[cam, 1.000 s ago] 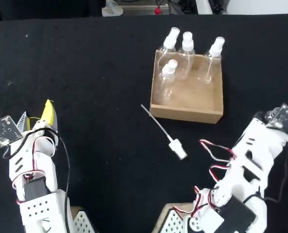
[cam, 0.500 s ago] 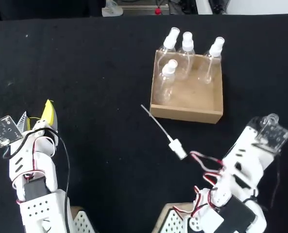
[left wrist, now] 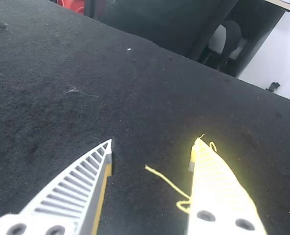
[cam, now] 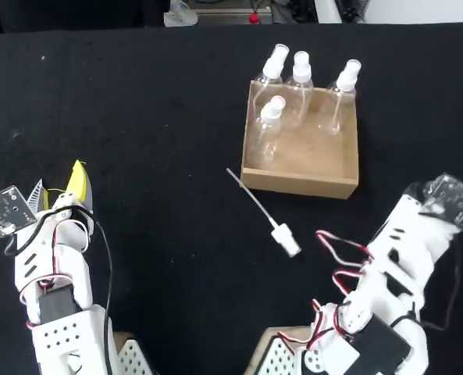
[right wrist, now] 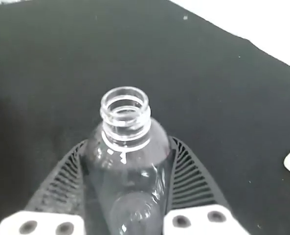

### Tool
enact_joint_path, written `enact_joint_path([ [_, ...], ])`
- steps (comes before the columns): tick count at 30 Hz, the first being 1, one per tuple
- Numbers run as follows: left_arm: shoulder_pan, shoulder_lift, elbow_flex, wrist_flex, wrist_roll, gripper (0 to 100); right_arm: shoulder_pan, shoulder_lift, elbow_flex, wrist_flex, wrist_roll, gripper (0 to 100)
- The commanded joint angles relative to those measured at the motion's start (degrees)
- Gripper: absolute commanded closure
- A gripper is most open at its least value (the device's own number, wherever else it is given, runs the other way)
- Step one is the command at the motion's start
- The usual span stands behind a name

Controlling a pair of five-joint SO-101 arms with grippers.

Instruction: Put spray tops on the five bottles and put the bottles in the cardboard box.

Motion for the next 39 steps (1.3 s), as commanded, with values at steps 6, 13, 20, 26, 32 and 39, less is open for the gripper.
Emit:
enact_joint_path([
  [6, 0.66, -0.7, 1.19, -1.32, -0.09, 75, 0.7, 0.04, 5.05, -6.68, 0.53, 78.6],
  [13, 0.66, -0.7, 1.19, -1.32, -0.09, 75, 0.79, 0.04, 5.05, -6.95, 0.53, 79.4],
  [20, 0.66, -0.7, 1.19, -1.41, -0.09, 75, 1.14, 0.04, 4.62, -6.95, 0.97, 77.9],
  [26, 0.66, -0.7, 1.19, -1.41, -0.09, 75, 0.7, 0.04, 4.53, -6.95, 0.53, 60.9],
  [32, 0.66, -0.7, 1.19, -1.41, -0.09, 75, 1.14, -2.51, 4.79, -6.77, 0.53, 65.3],
  [39, 0.66, -0.7, 1.19, -1.41, -0.09, 75, 0.88, -14.9, 3.56, 7.21, 0.88, 66.3],
])
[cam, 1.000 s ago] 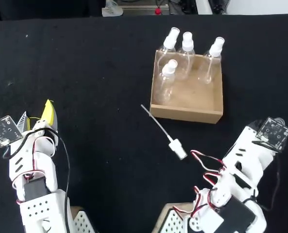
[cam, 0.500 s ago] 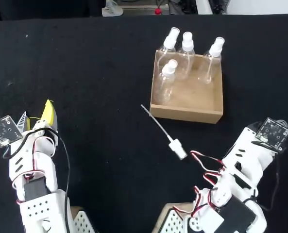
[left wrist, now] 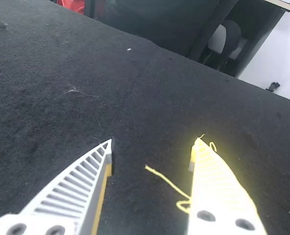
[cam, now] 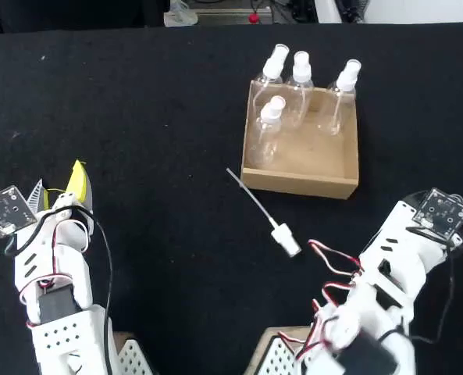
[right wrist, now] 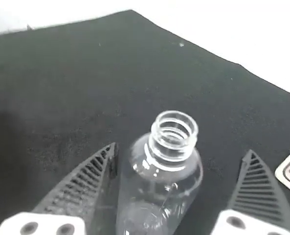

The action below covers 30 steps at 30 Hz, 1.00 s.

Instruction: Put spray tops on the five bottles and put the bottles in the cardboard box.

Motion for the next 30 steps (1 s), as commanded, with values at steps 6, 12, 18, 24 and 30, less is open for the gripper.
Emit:
enact_joint_path([
  [6, 0.66, -0.7, 1.19, -1.23, -0.09, 75, 0.79, -14.11, -8.4, 26.81, 0.0, 66.2],
  [12, 0.66, -0.7, 1.19, -1.14, -0.09, 75, 1.14, -14.29, -7.78, 22.86, 0.35, 66.2],
  [18, 0.66, -0.7, 1.19, -1.05, -0.09, 75, 0.7, -14.2, -6.11, 20.22, 0.44, 66.5],
  [24, 0.66, -0.62, 1.19, -1.05, -0.09, 75, 0.09, -12.97, -5.49, 20.13, 0.09, 66.5],
  [30, 0.66, -0.62, 1.19, -1.05, -0.09, 75, 0.09, -5.14, -6.46, 13.63, 0.09, 66.5],
])
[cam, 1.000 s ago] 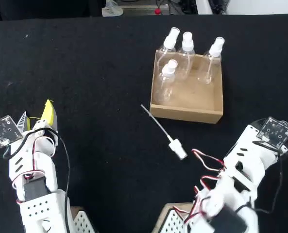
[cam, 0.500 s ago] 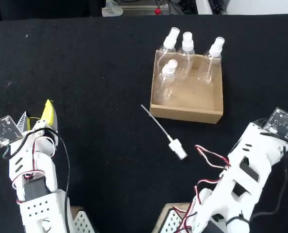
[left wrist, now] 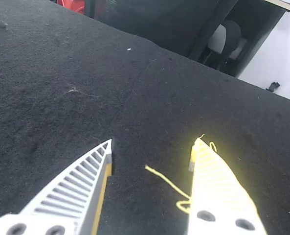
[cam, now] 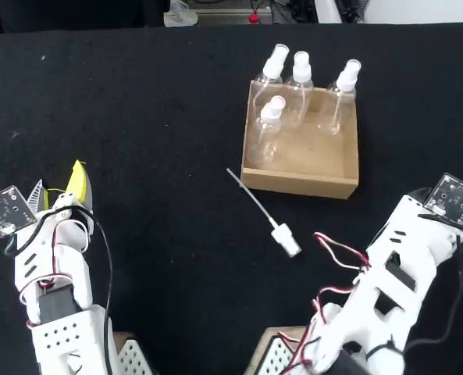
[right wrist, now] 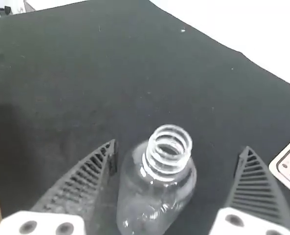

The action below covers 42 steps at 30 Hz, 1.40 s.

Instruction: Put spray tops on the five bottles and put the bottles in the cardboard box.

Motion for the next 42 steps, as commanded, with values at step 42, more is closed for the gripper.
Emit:
enact_joint_path([
  [42, 5.49, -0.26, 1.19, -0.97, -5.19, 75, 4.04, 12.62, 1.8, -25.14, 0.09, 98.8],
])
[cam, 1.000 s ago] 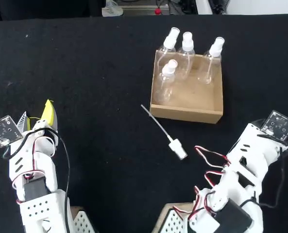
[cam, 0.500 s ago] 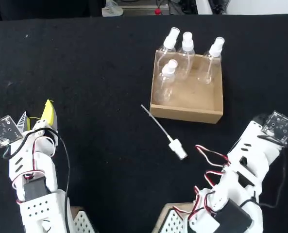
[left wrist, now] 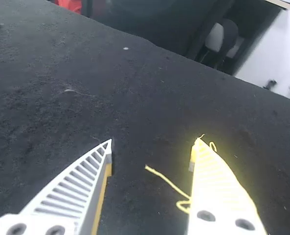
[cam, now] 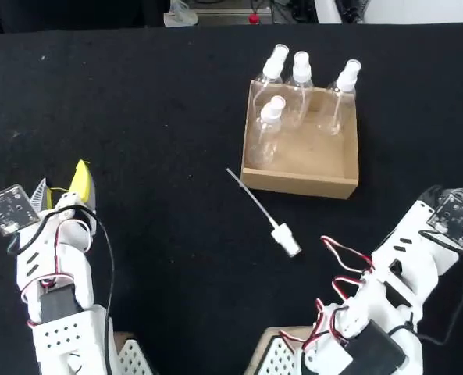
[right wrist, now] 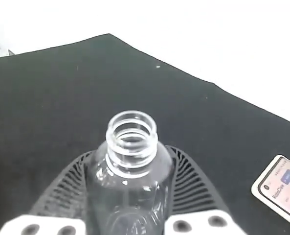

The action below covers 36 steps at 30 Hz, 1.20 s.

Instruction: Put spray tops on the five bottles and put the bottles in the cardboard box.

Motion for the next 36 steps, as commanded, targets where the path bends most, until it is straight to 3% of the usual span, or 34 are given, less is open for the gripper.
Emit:
enact_joint_path([
  [1, 5.14, -0.26, 1.19, -0.18, -5.89, 75, -0.44, -3.03, -0.22, 2.99, 0.26, 98.8],
  [4, 11.47, -0.7, 1.19, 3.6, -11.78, 75, -0.97, -10.33, -2.59, 18.73, 0.35, 98.8],
  [9, 21.41, -0.7, 1.1, 8.7, -19.34, 75, -1.14, -26.95, -14.11, 58.55, 0.26, 98.8],
  [12, 24.75, -0.7, -0.4, 11.34, -21.19, 75, -2.64, -35.91, -17.98, 73.14, 0.44, 98.8],
  [18, 26.15, -0.26, -8.31, 18.73, -20.84, 75, -4.66, -51.91, -17.54, 85.63, 0.44, 98.8],
  [26, 37.23, -0.18, -13.49, 23.3, -18.2, 75, -4.66, -67.03, -17.1, 98.99, 0.0, 98.8],
  [30, 38.02, -0.18, -13.49, 23.3, -14.59, 75, -4.66, -71.6, -11.82, 99.69, -0.26, 98.8],
  [36, 42.95, -0.09, -12.62, 21.89, -13.8, 75, -4.31, -76.97, -5.76, 99.78, -6.33, 98.8],
])
